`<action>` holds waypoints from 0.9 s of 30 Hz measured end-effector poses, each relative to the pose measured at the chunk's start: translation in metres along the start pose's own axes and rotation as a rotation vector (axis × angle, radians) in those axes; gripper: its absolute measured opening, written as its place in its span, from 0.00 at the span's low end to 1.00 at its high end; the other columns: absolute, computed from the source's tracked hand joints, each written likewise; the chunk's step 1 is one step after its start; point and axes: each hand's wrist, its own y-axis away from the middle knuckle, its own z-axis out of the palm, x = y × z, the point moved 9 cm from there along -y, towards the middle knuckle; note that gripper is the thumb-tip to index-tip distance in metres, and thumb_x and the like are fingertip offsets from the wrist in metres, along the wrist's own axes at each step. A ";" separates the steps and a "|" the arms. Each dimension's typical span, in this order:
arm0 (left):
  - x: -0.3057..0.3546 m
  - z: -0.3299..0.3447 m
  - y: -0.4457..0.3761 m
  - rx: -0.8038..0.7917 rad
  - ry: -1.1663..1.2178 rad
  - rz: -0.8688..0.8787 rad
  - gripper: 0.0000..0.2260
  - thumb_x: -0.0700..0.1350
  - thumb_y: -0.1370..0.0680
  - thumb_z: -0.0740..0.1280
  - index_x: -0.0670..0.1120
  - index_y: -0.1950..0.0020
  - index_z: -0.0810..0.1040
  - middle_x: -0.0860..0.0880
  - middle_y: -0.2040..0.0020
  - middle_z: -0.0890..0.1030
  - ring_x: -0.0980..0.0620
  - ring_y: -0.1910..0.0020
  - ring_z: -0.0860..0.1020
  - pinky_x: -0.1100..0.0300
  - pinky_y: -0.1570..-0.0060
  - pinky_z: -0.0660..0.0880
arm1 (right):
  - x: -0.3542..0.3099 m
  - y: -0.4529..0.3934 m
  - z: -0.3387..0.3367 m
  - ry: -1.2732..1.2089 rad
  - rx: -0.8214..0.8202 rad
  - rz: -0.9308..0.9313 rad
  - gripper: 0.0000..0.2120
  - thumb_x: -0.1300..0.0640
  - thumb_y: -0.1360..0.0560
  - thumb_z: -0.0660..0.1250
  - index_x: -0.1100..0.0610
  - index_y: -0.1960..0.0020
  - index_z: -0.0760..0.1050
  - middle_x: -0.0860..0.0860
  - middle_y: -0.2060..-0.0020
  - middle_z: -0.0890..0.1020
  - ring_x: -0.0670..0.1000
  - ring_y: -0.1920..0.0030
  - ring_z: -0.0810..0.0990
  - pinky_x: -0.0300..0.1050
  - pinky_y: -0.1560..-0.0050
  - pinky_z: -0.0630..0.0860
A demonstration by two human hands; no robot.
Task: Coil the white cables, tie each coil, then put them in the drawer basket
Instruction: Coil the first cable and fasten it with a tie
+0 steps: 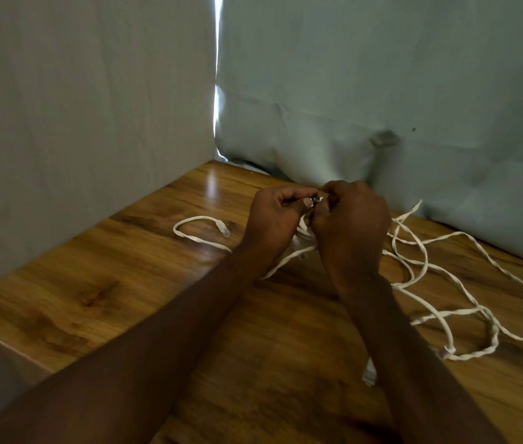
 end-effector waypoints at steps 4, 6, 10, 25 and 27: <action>-0.006 -0.004 -0.005 0.024 -0.013 -0.017 0.10 0.32 0.21 0.69 0.36 0.41 0.85 0.42 0.48 0.87 0.46 0.48 0.86 0.52 0.43 0.83 | 0.005 0.000 0.002 0.007 0.002 0.013 0.12 0.55 0.27 0.66 0.57 0.51 0.87 0.57 0.60 0.83 0.61 0.60 0.79 0.51 0.58 0.74; -0.006 -0.004 -0.005 0.028 -0.011 -0.011 0.10 0.32 0.21 0.69 0.37 0.41 0.85 0.43 0.49 0.88 0.47 0.48 0.86 0.52 0.44 0.83 | 0.008 0.000 0.002 0.024 0.001 0.023 0.09 0.54 0.27 0.68 0.56 0.52 0.86 0.56 0.60 0.82 0.60 0.59 0.78 0.48 0.60 0.70; -0.002 -0.007 -0.005 0.052 -0.005 -0.001 0.10 0.31 0.21 0.68 0.35 0.41 0.84 0.41 0.49 0.87 0.49 0.51 0.87 0.60 0.50 0.83 | 0.011 0.001 0.002 0.027 -0.008 0.007 0.10 0.52 0.26 0.71 0.55 0.47 0.86 0.54 0.53 0.80 0.58 0.52 0.76 0.46 0.56 0.66; 0.003 -0.006 0.001 0.003 0.104 0.010 0.10 0.33 0.22 0.72 0.37 0.41 0.85 0.44 0.50 0.88 0.49 0.49 0.87 0.57 0.47 0.83 | 0.016 0.006 -0.007 0.039 0.084 0.159 0.09 0.46 0.28 0.70 0.51 0.57 0.83 0.50 0.56 0.82 0.57 0.55 0.81 0.54 0.51 0.74; 0.002 -0.005 0.001 0.001 0.108 0.005 0.10 0.33 0.22 0.72 0.37 0.41 0.85 0.43 0.49 0.88 0.48 0.49 0.87 0.54 0.44 0.83 | 0.018 0.008 -0.007 -0.033 0.090 0.185 0.08 0.46 0.29 0.71 0.50 0.60 0.81 0.49 0.58 0.81 0.57 0.58 0.81 0.56 0.53 0.76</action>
